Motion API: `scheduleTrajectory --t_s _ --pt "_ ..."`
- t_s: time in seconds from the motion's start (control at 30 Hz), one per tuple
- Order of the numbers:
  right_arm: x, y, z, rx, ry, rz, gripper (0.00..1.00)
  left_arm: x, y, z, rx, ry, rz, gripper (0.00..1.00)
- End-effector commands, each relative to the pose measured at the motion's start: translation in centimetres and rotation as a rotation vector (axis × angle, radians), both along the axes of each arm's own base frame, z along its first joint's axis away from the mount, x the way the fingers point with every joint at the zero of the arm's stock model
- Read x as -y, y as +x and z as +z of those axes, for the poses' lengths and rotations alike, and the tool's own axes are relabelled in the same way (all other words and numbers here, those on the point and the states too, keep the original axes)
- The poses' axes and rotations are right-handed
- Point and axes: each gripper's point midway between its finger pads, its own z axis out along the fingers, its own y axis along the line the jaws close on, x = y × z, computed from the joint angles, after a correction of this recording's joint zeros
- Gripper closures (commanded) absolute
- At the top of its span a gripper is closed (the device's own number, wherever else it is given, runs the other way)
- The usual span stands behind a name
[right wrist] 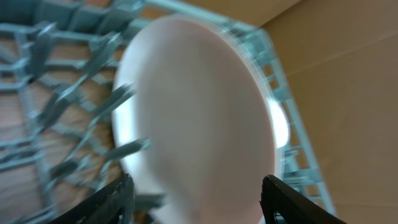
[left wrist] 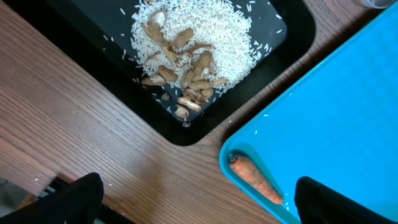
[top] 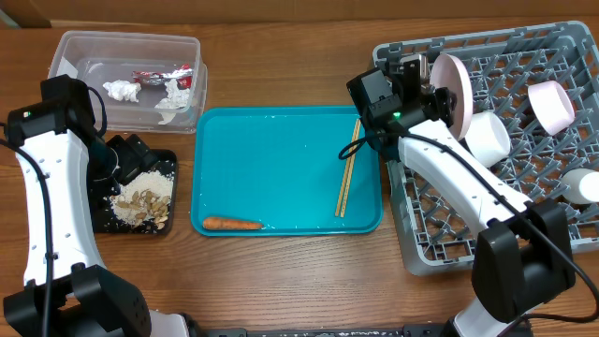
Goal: Sort waste into correct bins and load items into the dishwasher
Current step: 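Carry the white plate with the right gripper and stand it in the rack, then reach the right gripper to the wooden chopsticks on the teal tray and grasp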
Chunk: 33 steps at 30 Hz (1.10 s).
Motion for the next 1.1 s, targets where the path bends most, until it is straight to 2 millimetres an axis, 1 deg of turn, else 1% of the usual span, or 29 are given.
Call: scheduleTrajectory --t_s 0.0,0.03,0.13,0.2,0.27,0.33,0.4,0.47,0.63,0.7,0.87,1.0,1.07 --pt "-3.0 -0.4 -0.2 0.001 0.278 0.066 0.32 0.0 0.1 1.0 0.035 0.008 0.004 0.00" --pt "-5.8 -0.8 -0.1 -0.037 0.455 0.152 0.31 0.0 0.1 1.0 0.035 0.008 0.004 0.00" --pt "-10.8 -2.0 0.9 -0.099 0.729 0.306 0.32 0.0 0.1 1.0 0.036 0.008 0.004 0.00" --pt "-13.9 -2.9 1.5 -0.142 0.897 0.393 0.32 0.0 0.1 1.0 0.036 0.008 0.004 0.00" --pt "-15.7 -3.7 1.6 -0.179 1.016 0.399 0.32 0.0 0.1 1.0 0.036 0.008 0.004 0.00" --pt "-16.2 -4.5 0.9 -0.224 1.067 0.364 0.32 0.0 0.1 1.0 0.036 0.008 0.004 0.00" --pt "-16.1 -4.9 0.0 -0.253 1.065 0.336 0.32 0.0 0.1 1.0 0.036 0.008 0.004 0.00" --pt "-16.2 -5.3 -1.3 -0.294 1.054 0.314 0.32 0.0 0.1 1.0 0.036 0.008 0.004 0.00" --pt "-16.6 -6.6 -5.1 -0.401 1.044 0.200 0.32 0.0 0.1 1.0 0.036 0.008 0.004 0.00" --pt "-17.2 -6.9 -6.7 -0.438 1.042 0.166 0.32 0.0 0.1 1.0 0.036 0.008 0.004 0.00" --pt "-18.7 -8.1 -9.9 -0.511 1.016 0.122 0.33 0.0 0.1 1.0 0.036 0.008 0.004 0.00" --pt "-19.6 -8.8 -11.9 -0.552 0.992 0.102 0.33 0.0 0.2 1.0 0.037 0.009 0.004 0.00" --pt "-19.6 -9.1 -12.9 -0.564 0.983 0.065 0.33 -0.1 0.1 1.0 0.036 0.010 0.004 0.00"
